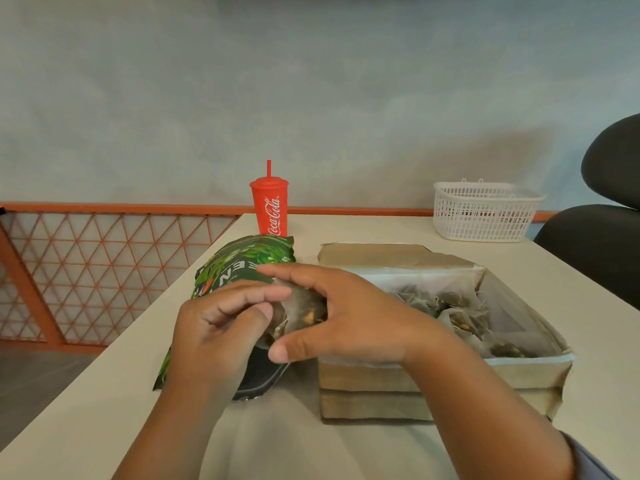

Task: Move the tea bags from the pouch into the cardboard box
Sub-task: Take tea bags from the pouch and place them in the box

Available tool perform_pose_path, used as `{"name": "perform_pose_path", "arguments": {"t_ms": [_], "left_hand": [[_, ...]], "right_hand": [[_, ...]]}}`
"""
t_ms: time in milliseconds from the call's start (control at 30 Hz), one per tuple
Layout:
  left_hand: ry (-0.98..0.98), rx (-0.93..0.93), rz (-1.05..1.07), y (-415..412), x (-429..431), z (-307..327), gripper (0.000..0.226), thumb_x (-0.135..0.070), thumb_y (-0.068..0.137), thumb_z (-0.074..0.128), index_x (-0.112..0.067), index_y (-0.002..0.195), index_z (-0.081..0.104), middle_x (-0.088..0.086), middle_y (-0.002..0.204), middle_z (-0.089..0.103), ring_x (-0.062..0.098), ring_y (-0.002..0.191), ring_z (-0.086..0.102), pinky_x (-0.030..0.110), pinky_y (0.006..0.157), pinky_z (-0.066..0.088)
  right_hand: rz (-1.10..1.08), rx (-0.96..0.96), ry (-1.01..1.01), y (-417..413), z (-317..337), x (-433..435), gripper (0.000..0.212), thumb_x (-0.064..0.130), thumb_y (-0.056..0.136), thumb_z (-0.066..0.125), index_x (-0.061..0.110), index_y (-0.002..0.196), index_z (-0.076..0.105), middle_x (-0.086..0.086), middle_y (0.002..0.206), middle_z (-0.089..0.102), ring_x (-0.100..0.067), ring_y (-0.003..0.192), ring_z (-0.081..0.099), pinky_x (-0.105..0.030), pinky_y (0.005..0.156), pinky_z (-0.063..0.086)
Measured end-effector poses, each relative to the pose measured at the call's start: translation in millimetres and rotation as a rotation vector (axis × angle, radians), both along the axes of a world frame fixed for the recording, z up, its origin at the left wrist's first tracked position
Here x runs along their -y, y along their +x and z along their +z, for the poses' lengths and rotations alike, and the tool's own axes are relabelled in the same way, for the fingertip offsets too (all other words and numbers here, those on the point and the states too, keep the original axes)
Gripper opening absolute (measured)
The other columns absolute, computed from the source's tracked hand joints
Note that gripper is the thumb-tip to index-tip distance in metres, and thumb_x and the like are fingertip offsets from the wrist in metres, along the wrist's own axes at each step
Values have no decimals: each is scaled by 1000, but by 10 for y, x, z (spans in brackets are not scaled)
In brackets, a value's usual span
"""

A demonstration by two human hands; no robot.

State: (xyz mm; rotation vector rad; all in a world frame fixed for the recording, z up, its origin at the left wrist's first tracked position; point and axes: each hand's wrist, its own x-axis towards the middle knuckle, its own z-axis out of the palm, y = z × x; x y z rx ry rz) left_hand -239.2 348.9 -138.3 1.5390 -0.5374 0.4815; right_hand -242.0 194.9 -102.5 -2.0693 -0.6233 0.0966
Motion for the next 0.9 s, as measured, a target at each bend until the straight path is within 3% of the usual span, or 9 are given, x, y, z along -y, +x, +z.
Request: {"name": "perform_pose_path", "arguments": {"t_ms": [100,200,300,400,500,633,767,900], "left_hand": [[-23,-23,-57,29,-14,-33,22,-36,59,55,-41,70,74,-11,83,72,9,86,66,26,76,54],[-47,10,-56,31,-17,-37,24,-34,61,55,-38,73,75,-8,86,72,12,91,66,31,78,52],[-61,88,49,18,-23,-24,23,-30,66,53,-34,75,74,-11,84,70,6,83,66,14,68,51],[138,225,259,46,-60,-36,19,-29,72,50,-33,82,66,-19,88,64,0,83,60,6,67,45],[296,262,380,89,-105,-68,22,-33,73,48,-30,87,65,-19,92,59,0,84,55,11,69,47],[305,215,422,114,-145,-82,25,-35,68,46,-33,85,64,-20,96,55,16,96,56,44,72,56],[493,109,475,110,-144,-57,40,-21,63,46,-30,95,68,-22,102,47,17,106,42,48,87,47],[862,-83,494,127,-161,-82,61,-8,70,62,-39,122,53,-13,132,35,14,119,24,44,101,26]], "right_hand": [[-49,61,21,-3,26,-18,64,16,74,75,33,130,50,11,124,57,-7,112,54,-32,96,48],[-107,108,-30,-15,90,17,53,10,76,70,29,124,56,16,110,58,-2,100,58,-18,86,51],[-173,130,-41,-15,149,130,52,9,76,70,30,122,57,12,104,60,3,84,59,-10,69,50],[-338,208,-2,26,184,321,52,13,77,71,33,122,56,16,84,58,15,57,52,-1,50,37],[-543,269,35,145,132,501,52,22,79,69,34,127,52,14,90,60,8,67,52,-7,56,36],[-554,177,-38,276,-10,544,56,20,86,62,34,136,41,11,114,59,-8,86,58,-9,68,39],[-532,150,-16,285,-22,517,53,19,87,60,32,136,42,5,119,61,-10,97,56,-32,96,46],[-593,154,50,295,-7,545,53,23,86,62,31,135,44,0,134,51,-15,97,61,-40,92,51]]}}
